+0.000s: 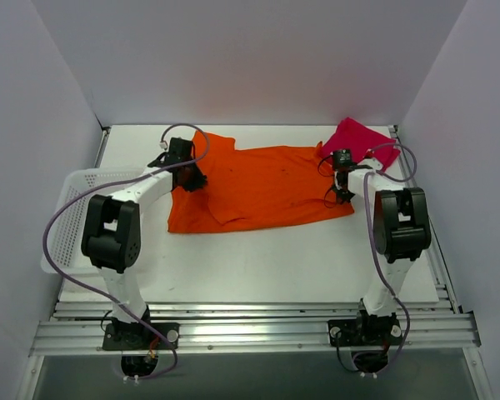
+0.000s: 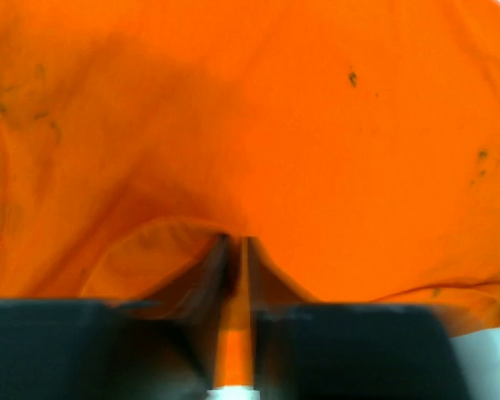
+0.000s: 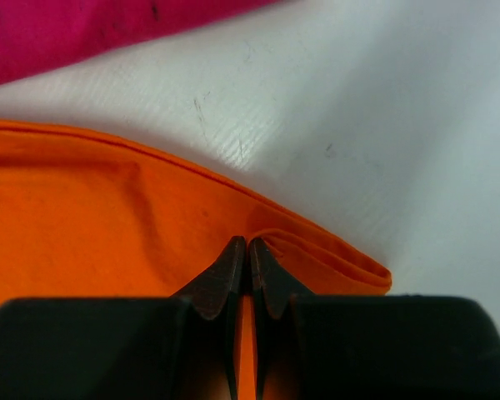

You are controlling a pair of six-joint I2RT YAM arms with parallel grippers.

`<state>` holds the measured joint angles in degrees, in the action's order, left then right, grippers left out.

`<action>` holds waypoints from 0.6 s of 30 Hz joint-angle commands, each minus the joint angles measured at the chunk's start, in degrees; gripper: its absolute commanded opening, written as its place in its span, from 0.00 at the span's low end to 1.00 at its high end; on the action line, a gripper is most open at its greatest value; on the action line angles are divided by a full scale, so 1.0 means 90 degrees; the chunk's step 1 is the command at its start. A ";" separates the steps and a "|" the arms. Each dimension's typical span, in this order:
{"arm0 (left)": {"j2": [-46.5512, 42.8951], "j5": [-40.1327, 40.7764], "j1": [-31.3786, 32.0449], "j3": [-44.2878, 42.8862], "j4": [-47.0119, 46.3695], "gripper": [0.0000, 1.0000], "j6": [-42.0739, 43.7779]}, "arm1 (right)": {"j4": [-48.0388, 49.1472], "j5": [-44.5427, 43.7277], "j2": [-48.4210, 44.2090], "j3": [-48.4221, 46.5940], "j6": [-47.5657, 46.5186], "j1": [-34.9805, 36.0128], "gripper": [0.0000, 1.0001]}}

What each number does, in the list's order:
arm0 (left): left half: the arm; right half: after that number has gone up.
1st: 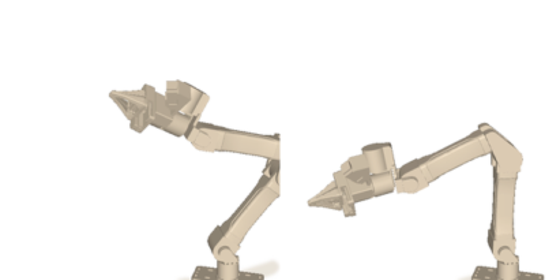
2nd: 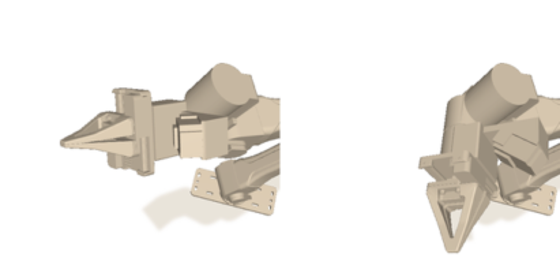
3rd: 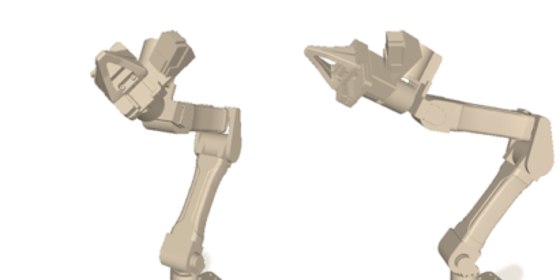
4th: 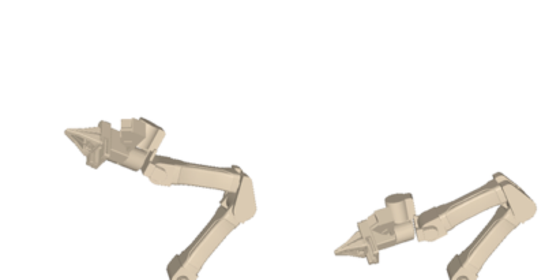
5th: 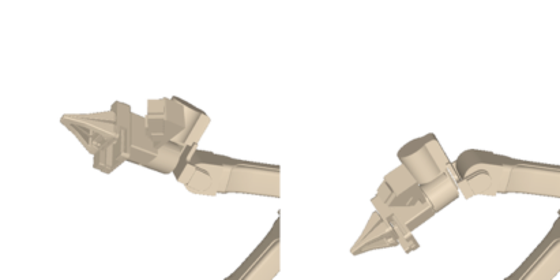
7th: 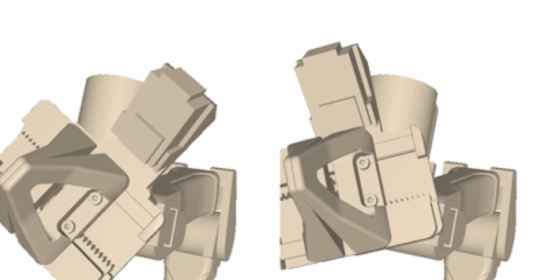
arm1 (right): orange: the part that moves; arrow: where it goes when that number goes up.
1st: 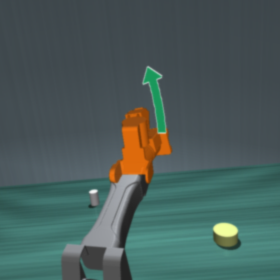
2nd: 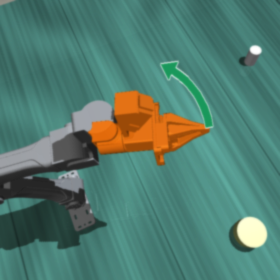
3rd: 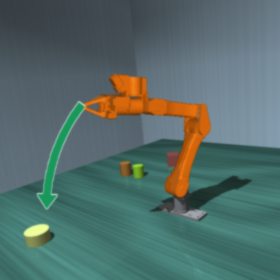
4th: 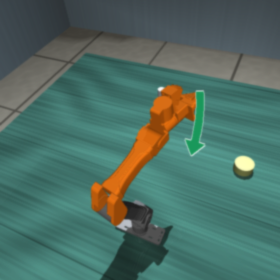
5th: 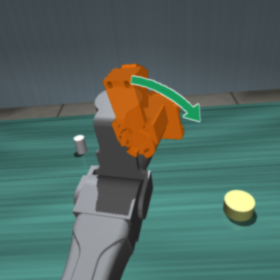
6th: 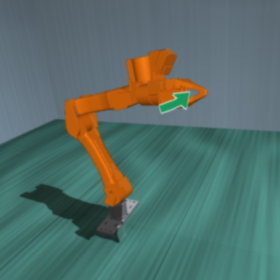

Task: Fold and stack the t-shirts
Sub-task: Fold the flattened tshirt in 1/3 of the way

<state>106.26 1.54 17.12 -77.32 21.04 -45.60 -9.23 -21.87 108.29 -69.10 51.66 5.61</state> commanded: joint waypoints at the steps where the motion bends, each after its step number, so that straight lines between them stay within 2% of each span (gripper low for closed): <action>1: 0.0545 -0.0404 -0.0183 -0.0588 -0.0189 0.32 0.0243 | -0.0487 -0.0558 0.0320 -0.0456 0.0266 -0.0037 0.00; 2: 0.0673 -0.0454 -0.0213 -0.0743 -0.0218 0.45 0.0272 | -0.0526 -0.0626 0.0379 -0.0525 0.0295 -0.0047 0.00; 4: 0.1004 -0.0522 -0.0339 -0.0900 -0.0189 0.61 0.0272 | -0.0673 -0.0734 0.0477 -0.0681 0.0392 -0.0047 0.00; 7: 0.1337 -0.0640 -0.0506 -0.1086 -0.0247 0.66 0.0233 | -0.0732 -0.0851 0.0478 -0.0750 0.0500 -0.0095 0.12; 8: 0.1415 -0.0775 -0.0613 -0.1125 -0.0257 0.71 0.0224 | -0.0732 -0.0871 0.0458 -0.0760 0.0500 -0.0115 0.27; 10: 0.1572 -0.0884 -0.0721 -0.1291 -0.0228 0.72 0.0204 | -0.0771 -0.0930 0.0458 -0.0876 0.0520 -0.0154 0.51; 11: 0.1602 -0.0913 -0.0750 -0.1350 -0.0151 0.72 0.0204 | -0.0809 -0.0930 0.0448 -0.0915 0.0510 -0.0164 0.76; 12: 0.1592 -0.0923 -0.0799 -0.1389 -0.0092 0.72 0.0223 | -0.0839 -0.0949 0.0429 -0.0974 0.0500 -0.0174 0.83; 14: 0.1349 -0.0826 -0.0819 -0.1409 0.0093 0.72 0.0272 | -0.0965 -0.1046 0.0332 -0.1101 0.0481 -0.0145 0.91; 18: 0.0130 -0.0426 -0.0770 -0.0523 -0.0383 0.72 0.0389 | -0.0820 -0.1397 -0.0564 -0.0897 0.0413 0.0303 0.93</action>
<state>117.40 -4.34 9.74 -85.14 20.01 -43.79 -14.61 -28.99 111.55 -76.66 55.09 5.04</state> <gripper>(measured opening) 0.718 0.924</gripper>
